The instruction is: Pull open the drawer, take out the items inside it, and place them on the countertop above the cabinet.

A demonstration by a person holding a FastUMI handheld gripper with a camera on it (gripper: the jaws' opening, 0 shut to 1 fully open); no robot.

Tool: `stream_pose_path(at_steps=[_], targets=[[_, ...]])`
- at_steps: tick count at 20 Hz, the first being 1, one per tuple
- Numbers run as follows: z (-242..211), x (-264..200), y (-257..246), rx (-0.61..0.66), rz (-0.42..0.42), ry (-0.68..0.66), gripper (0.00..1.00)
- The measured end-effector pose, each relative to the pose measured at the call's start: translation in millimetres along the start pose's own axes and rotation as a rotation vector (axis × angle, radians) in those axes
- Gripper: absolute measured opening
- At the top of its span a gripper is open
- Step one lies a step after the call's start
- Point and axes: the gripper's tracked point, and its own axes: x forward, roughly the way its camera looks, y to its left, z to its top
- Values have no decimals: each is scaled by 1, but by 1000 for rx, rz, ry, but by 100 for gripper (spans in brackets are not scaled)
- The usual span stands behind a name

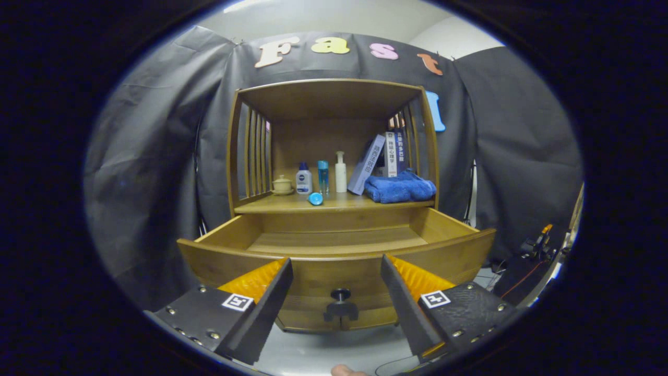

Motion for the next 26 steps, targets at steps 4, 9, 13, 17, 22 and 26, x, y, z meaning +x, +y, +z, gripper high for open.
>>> stream_pose_path(at_steps=[4, 9, 13, 17, 22, 26], targets=[[-12, 6, 3, -19, 2, -6, 100], [-51, 39, 8, -44, -2, 49, 100], [-68, 52, 15, 51, 36, 66, 99], [-69, 68, 12, 77, 65, 87, 98], [-64, 91, 14, 48, 63, 68, 99], [-60, 112, 19, 4, 47, 36, 99]])
